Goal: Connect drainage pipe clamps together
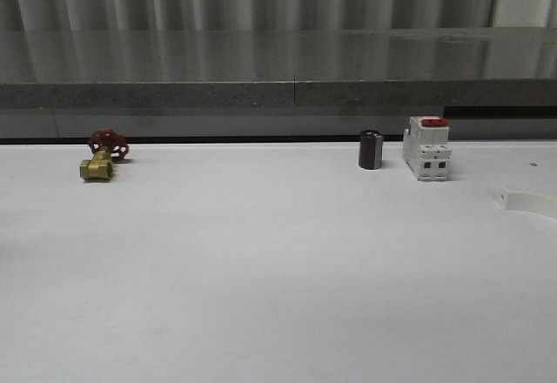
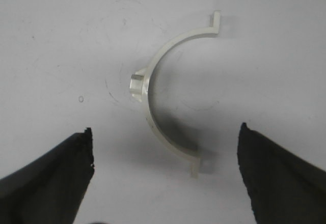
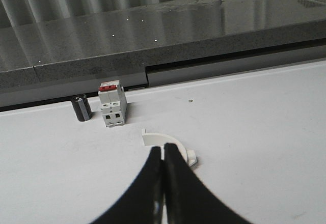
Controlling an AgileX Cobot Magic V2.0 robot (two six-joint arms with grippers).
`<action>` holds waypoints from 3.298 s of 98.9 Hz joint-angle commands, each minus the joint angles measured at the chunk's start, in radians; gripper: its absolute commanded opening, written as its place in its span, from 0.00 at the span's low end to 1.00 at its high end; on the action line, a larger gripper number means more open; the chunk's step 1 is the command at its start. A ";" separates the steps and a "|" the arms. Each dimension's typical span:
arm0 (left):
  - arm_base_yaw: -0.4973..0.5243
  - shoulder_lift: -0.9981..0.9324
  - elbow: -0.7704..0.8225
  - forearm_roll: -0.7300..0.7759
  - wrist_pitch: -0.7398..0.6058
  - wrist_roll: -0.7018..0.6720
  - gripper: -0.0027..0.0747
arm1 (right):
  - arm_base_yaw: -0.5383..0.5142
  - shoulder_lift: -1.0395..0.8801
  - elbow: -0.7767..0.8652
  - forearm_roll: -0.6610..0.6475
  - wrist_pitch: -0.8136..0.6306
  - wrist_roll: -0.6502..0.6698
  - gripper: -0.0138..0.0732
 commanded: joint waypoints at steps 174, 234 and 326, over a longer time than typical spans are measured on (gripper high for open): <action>0.001 0.278 -0.138 -0.008 -0.075 0.047 0.76 | -0.004 -0.019 -0.015 -0.006 -0.085 -0.002 0.02; 0.001 0.278 -0.138 -0.008 -0.050 0.047 0.21 | -0.004 -0.019 -0.015 -0.006 -0.085 -0.002 0.02; -0.597 0.096 -0.140 -0.121 -0.045 -0.385 0.15 | -0.004 -0.019 -0.015 -0.006 -0.085 -0.002 0.02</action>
